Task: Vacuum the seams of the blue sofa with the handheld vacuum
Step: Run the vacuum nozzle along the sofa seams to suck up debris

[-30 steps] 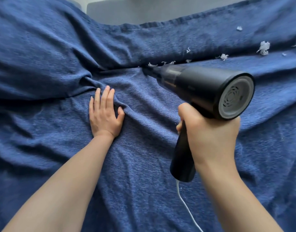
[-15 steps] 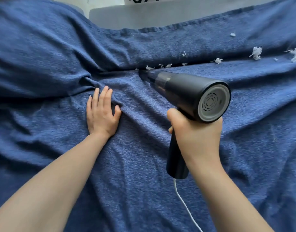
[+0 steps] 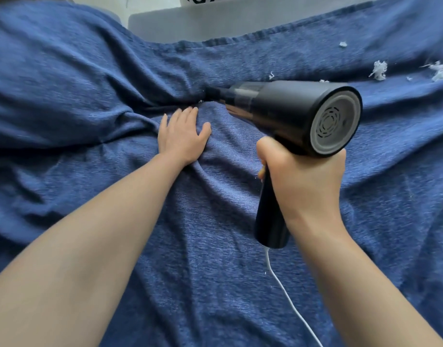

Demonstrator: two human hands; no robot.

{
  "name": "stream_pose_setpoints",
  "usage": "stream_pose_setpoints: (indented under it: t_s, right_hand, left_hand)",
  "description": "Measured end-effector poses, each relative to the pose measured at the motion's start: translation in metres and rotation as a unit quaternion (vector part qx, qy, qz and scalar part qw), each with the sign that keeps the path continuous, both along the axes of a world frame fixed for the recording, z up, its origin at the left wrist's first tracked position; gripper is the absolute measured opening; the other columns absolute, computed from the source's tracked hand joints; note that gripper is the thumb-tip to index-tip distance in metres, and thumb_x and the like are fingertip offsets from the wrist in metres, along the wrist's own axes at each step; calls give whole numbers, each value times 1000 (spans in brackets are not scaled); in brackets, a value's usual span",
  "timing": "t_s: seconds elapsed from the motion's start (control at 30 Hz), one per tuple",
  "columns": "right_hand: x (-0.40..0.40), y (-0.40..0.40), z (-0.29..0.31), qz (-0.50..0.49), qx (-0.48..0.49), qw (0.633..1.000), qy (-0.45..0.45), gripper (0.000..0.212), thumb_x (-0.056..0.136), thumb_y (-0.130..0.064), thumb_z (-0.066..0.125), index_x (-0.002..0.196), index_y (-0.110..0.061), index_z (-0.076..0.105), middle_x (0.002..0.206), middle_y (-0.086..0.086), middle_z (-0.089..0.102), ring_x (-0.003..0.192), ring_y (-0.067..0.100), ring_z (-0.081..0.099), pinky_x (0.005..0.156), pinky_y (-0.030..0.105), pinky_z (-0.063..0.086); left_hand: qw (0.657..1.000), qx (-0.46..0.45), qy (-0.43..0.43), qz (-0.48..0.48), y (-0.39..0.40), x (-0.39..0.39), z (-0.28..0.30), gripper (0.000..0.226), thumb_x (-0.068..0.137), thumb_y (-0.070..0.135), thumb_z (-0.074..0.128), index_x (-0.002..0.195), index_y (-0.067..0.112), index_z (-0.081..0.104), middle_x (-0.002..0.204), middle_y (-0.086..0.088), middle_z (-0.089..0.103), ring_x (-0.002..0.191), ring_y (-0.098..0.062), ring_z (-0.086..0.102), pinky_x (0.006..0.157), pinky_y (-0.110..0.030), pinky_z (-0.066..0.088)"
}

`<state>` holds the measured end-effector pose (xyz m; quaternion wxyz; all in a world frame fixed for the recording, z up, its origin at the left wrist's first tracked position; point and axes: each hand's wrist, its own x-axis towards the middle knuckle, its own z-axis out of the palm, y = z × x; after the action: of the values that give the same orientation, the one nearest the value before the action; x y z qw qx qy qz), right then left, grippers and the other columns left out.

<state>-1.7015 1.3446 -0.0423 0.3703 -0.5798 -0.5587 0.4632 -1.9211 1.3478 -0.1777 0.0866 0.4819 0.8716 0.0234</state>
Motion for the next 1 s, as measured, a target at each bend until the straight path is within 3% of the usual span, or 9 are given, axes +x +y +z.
stream_pose_setpoints:
  t_s: [0.3, 0.6, 0.73, 0.87, 1.0]
  right_hand:
    - [-13, -2, -4, -4, -33, 999, 4, 36, 56, -36, 65, 72, -5, 60, 62, 8, 63, 73, 47, 64, 74, 56, 57]
    - [-13, 5, 3, 0, -68, 998, -5, 38, 53, -37, 66, 72, -4, 65, 67, 14, 67, 76, 47, 67, 74, 55, 59]
    - [-11, 42, 21, 65, -55, 993, -76, 37, 49, -35, 67, 71, -5, 69, 69, 15, 72, 79, 41, 73, 76, 53, 62]
    - [-14, 78, 49, 138, -63, 981, -124, 15, 48, -24, 67, 56, -11, 66, 50, 4, 66, 52, 22, 68, 75, 47, 65]
    - [-25, 89, 61, 185, -57, 972, -135, 7, 54, -17, 66, 60, -13, 65, 49, 2, 63, 45, 22, 63, 56, 32, 57]
  left_hand:
    - [988, 146, 49, -20, -25, 9, -12, 56, 89, 39, 35, 126, 9, 63, 131, -9, 61, 128, -28, 52, 111, -46, 32]
    - [981, 179, 69, -21, -26, 11, -16, 49, 88, 34, 40, 117, 7, 69, 121, -12, 67, 116, -32, 61, 103, -45, 41]
    - [981, 175, 73, -26, -26, 10, -17, 49, 89, 34, 39, 118, 6, 68, 123, -12, 66, 118, -32, 59, 103, -45, 41]
    - [983, 168, 70, -24, -24, 8, -17, 50, 89, 35, 39, 122, 8, 66, 127, -10, 64, 121, -30, 57, 104, -44, 39]
    - [982, 174, 68, -23, -22, 8, -20, 51, 90, 36, 38, 124, 9, 66, 130, -9, 62, 125, -29, 55, 106, -46, 39]
